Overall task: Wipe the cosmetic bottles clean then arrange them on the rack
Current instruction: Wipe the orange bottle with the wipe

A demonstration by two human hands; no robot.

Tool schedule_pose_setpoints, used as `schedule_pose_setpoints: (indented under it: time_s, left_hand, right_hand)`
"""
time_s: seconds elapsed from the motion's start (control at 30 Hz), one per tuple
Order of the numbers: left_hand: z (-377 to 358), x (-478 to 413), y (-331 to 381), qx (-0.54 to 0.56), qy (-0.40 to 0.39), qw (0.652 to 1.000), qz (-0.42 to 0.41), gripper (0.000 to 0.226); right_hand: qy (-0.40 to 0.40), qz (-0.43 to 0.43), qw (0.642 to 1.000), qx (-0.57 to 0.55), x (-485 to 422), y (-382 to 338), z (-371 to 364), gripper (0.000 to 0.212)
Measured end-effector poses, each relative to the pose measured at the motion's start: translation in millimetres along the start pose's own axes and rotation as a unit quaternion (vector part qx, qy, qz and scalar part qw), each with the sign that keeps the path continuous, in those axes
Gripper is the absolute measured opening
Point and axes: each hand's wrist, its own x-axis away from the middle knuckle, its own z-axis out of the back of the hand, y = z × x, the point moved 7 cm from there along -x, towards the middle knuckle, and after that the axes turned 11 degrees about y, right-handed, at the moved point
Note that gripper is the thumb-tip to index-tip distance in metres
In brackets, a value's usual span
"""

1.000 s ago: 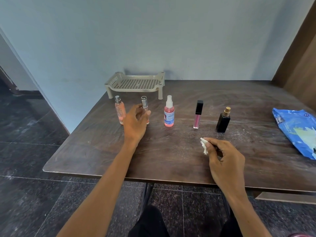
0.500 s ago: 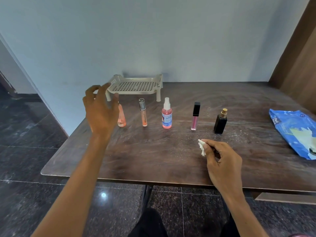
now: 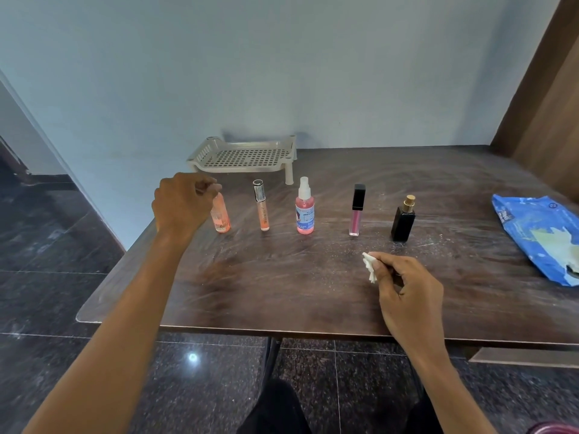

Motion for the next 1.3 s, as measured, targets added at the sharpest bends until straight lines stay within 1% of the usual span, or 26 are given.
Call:
schedule_pose_setpoints:
  time_s: [0.13,0.2,0.27,0.33,0.37,0.4,0.47,0.5,0.57,0.63,0.67,0.73,0.77,0.83,0.93,1.03,1.17,1.3]
  left_hand:
    - [6,-3,2,0.016,0.005,1.0,-0.019,0.021]
    - [17,3,2,0.042,0.028,0.999,-0.002,0.022]
    - [26,15,0,0.112,0.041,0.992,0.04,0.018]
    - [29,34,1,0.214,0.031,0.972,0.095,0.005]
    - [28,48,5,0.253,0.024,0.961,0.113,0.002]
    - [24,63,10,0.283,0.016,0.95,0.13,0.005]
    - [13,96,25,0.346,-0.008,0.924,0.165,0.003]
    - [7,112,32,0.376,-0.019,0.908,0.182,0.003]
    - [-7,143,47,0.426,-0.042,0.878,0.214,0.006]
    - [-18,169,60,0.45,-0.058,0.857,0.243,0.008]
    - [-23,180,67,0.464,-0.066,0.845,0.257,0.007]
    - [-33,200,79,0.491,-0.082,0.823,0.274,0.006]
    - [-37,208,84,0.497,-0.089,0.818,0.277,0.007]
    - [-43,216,90,0.498,-0.098,0.817,0.274,0.009]
    - [-49,218,94,0.493,-0.111,0.825,0.254,0.011]
    - [-51,217,93,0.478,-0.12,0.836,0.241,0.012]
    - [-49,218,94,0.456,-0.13,0.852,0.22,0.013]
    - [-51,219,94,0.445,-0.162,0.856,0.207,0.011]
  right_hand:
    - [0.001,0.0,1.0,0.001,-1,-1,0,0.021]
    - [0.0,0.0,1.0,-0.001,0,-1,0,0.02]
    - [0.001,0.0,1.0,0.0,0,-2,0,0.02]
    - [0.002,-0.007,1.0,-0.001,-1,-1,0,0.02]
    - [0.003,-0.012,1.0,-0.003,-1,-1,1,0.019]
    - [0.005,-0.018,1.0,-0.009,-1,-1,2,0.018]
    - [0.018,-0.04,0.998,-0.035,-2,-2,8,0.018]
    - [0.026,-0.062,0.996,-0.052,-2,0,11,0.017]
    - [0.045,-0.135,0.985,-0.101,-2,12,17,0.015]
    - [0.073,-0.221,0.958,-0.166,1,25,24,0.013]
    - [0.087,-0.251,0.945,-0.189,3,29,28,0.012]
    - [0.105,-0.275,0.933,-0.207,7,30,39,0.012]
    - [0.108,-0.273,0.934,-0.206,8,28,44,0.013]
    - [0.103,-0.246,0.947,-0.178,9,22,54,0.015]
    - [0.073,-0.177,0.976,-0.1,4,8,60,0.015]
    - [0.028,-0.098,0.994,-0.036,4,-5,51,0.016]
    - [-0.005,-0.021,0.999,0.05,8,-9,34,0.021]
    - [0.006,-0.005,0.997,0.081,11,-9,27,0.021]
